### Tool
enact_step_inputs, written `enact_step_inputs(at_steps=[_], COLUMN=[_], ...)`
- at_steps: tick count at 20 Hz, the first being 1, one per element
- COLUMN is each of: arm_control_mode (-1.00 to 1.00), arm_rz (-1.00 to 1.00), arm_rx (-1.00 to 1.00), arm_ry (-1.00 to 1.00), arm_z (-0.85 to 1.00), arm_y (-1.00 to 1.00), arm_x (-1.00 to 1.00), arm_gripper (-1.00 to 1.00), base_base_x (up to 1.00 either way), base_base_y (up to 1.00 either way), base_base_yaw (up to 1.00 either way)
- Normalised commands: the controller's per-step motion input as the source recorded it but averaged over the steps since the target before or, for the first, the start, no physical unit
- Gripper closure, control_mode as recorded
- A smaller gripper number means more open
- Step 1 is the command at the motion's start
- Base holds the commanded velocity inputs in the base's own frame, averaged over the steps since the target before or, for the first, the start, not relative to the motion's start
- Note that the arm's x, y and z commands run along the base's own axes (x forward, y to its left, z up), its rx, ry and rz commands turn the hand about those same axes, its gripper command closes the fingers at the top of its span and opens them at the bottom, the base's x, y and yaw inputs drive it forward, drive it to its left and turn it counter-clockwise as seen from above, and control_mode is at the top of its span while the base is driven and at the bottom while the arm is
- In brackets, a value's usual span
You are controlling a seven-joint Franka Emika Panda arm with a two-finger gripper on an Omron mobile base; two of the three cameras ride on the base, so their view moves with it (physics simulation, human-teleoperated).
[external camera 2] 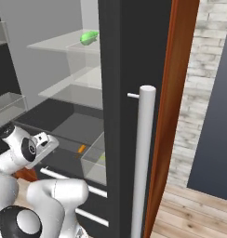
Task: Place the carrot and lime inside the fridge drawer. Close the drawer after placing the vegetables.
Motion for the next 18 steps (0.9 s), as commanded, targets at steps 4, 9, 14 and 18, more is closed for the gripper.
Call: enact_step_inputs(at_steps=[4, 9, 14, 18], arm_control_mode=[-1.00, -1.00, -1.00, -1.00], arm_rz=[0.19, 0.14, 0.04, 0.01], arm_rx=[0.00, 0.00, 0.00, 0.00], arm_ry=[0.00, -0.01, 0.00, -0.05], arm_z=[-0.02, 0.00, 0.04, 0.00], arm_y=[-0.18, -0.11, 0.00, 0.00], arm_x=[0.78, 0.73, 0.72, 0.64], arm_gripper=[-1.00, -1.00, -1.00, -1.00], base_base_x=[0.00, 0.00, 0.00, 0.00], base_base_y=[0.00, 0.00, 0.00, 0.00], base_base_yaw=[0.00, 0.00, 0.00, 0.00])
